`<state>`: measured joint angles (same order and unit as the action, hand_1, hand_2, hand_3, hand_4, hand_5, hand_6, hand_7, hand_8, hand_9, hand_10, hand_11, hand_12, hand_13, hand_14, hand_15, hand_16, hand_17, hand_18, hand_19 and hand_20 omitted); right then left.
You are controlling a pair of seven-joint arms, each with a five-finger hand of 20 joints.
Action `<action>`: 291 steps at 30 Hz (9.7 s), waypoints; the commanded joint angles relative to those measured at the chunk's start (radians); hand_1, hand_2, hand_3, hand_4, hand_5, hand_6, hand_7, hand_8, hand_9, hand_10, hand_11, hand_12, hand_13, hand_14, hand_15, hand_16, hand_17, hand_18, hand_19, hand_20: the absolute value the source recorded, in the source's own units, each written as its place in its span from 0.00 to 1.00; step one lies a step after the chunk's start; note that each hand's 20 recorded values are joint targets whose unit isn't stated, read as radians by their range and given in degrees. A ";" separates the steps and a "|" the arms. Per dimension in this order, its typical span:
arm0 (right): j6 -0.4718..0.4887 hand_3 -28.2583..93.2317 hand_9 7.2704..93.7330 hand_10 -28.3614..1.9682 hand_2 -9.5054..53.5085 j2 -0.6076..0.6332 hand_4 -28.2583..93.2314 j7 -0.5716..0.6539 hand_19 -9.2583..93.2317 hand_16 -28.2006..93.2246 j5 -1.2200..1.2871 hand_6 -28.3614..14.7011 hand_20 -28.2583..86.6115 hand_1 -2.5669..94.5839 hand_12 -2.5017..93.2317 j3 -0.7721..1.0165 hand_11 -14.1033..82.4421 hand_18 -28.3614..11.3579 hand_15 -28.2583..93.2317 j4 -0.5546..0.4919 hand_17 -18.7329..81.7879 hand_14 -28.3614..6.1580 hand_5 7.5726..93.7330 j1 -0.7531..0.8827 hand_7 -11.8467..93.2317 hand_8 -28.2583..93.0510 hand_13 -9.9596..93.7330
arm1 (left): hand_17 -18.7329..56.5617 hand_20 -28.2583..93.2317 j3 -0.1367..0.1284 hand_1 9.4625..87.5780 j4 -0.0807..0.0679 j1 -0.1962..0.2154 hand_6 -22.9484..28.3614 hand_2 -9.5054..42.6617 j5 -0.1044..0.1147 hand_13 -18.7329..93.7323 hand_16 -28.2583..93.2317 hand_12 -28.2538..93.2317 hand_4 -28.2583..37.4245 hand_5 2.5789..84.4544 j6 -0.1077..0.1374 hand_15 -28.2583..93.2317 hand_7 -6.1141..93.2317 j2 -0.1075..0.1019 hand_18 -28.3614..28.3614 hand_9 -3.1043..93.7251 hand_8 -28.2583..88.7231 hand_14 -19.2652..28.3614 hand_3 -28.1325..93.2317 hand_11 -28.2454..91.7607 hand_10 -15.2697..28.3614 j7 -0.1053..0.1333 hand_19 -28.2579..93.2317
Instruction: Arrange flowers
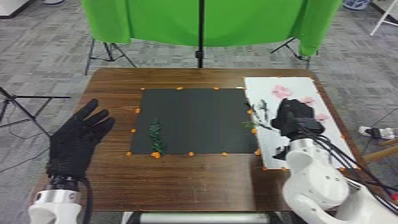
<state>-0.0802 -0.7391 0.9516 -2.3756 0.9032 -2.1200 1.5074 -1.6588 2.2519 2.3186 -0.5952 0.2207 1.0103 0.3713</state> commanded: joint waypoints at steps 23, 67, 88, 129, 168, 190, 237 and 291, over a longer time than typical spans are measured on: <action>0.351 0.86 0.97 0.51 0.01 -0.450 0.06 0.027 1.00 0.39 0.032 0.62 0.79 0.49 0.26 -0.495 0.71 0.01 0.93 0.344 0.63 0.47 1.00 -0.478 0.39 0.27 0.89 | 0.14 0.28 -0.027 0.20 -0.004 -0.043 0.64 0.28 -0.041 0.41 0.16 0.32 0.10 0.45 -0.024 0.65 0.20 0.056 0.95 0.41 0.16 0.99 0.90 0.44 0.82 -0.114 0.69; 0.013 0.82 0.99 0.52 0.17 -0.274 0.03 0.127 1.00 0.39 0.001 0.64 0.74 0.35 0.23 -0.369 0.58 0.00 0.89 0.224 0.62 0.46 0.98 -0.428 0.29 0.12 0.88 | 0.14 0.29 -0.021 0.21 -0.003 -0.022 0.65 0.28 -0.026 0.41 0.16 0.32 0.10 0.45 -0.011 0.65 0.20 0.042 0.95 0.41 0.16 0.99 0.90 0.44 0.82 -0.077 0.69; 0.057 0.85 0.71 0.28 0.00 -0.147 0.02 0.248 0.99 0.33 0.251 0.53 0.56 0.39 0.20 -0.214 0.58 0.00 0.89 0.385 0.45 0.33 0.65 -0.434 0.23 0.14 0.71 | 0.14 0.29 -0.010 0.21 -0.005 -0.025 0.65 0.28 -0.013 0.41 0.16 0.32 0.10 0.45 -0.010 0.66 0.20 0.021 0.95 0.41 0.16 0.99 0.90 0.45 0.83 -0.056 0.69; 0.004 0.80 0.97 0.63 0.00 -0.176 0.00 0.246 1.00 0.38 0.045 0.65 0.71 0.59 0.30 -0.505 0.59 0.02 0.89 0.558 0.55 0.50 1.00 -0.445 0.31 0.31 0.83 | 0.14 0.29 -0.021 0.21 -0.005 -0.024 0.66 0.29 0.022 0.41 0.16 0.32 0.11 0.47 -0.022 0.66 0.20 0.039 0.96 0.41 0.16 0.99 0.90 0.45 0.83 -0.065 0.69; 0.293 0.84 0.61 0.12 0.00 -0.205 0.00 0.284 0.98 0.33 0.270 0.36 0.73 0.40 0.22 -0.287 0.71 0.00 0.94 0.431 0.44 0.18 0.64 -0.456 0.25 0.15 0.63 | 0.14 0.28 0.010 0.21 -0.012 -0.013 0.67 0.29 0.048 0.41 0.16 0.32 0.11 0.47 -0.008 0.66 0.20 -0.020 0.95 0.42 0.16 0.99 0.90 0.45 0.83 0.017 0.70; 0.172 0.82 0.92 0.62 0.00 -0.166 0.00 0.115 1.00 0.39 0.188 0.60 0.75 0.61 0.37 -0.496 0.56 0.00 0.92 0.508 0.52 0.51 0.94 -0.461 0.38 0.32 0.81 | 0.14 0.28 -0.014 0.21 -0.005 -0.014 0.67 0.29 0.032 0.41 0.16 0.32 0.11 0.47 -0.011 0.66 0.20 0.021 0.95 0.42 0.16 0.99 0.90 0.45 0.83 -0.032 0.70; 0.072 0.87 0.92 0.54 0.00 -0.247 0.01 0.180 1.00 0.39 0.089 0.55 0.83 0.58 0.34 -0.383 0.65 0.00 0.94 0.215 0.57 0.47 0.97 -0.291 0.36 0.34 0.83 | 0.14 0.28 -0.029 0.21 0.005 0.016 0.66 0.29 0.025 0.41 0.16 0.32 0.11 0.47 -0.006 0.66 0.20 0.027 0.95 0.42 0.16 0.99 0.90 0.45 0.83 -0.036 0.70; -0.028 0.90 0.59 0.33 0.00 0.035 0.00 0.155 0.96 0.32 0.132 0.64 0.71 0.46 0.19 -0.381 0.70 0.00 0.95 0.376 0.42 0.36 0.59 -0.380 0.27 0.13 0.63 | 0.14 0.28 0.003 0.21 -0.018 0.004 0.67 0.29 0.057 0.41 0.16 0.32 0.11 0.47 0.012 0.66 0.20 0.010 0.96 0.42 0.16 0.99 0.90 0.45 0.83 -0.017 0.70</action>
<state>-0.0882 -0.7006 1.0953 -2.1998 0.6346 -1.7952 1.1931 -1.6590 2.2374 2.3184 -0.5436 0.2227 1.0159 0.3663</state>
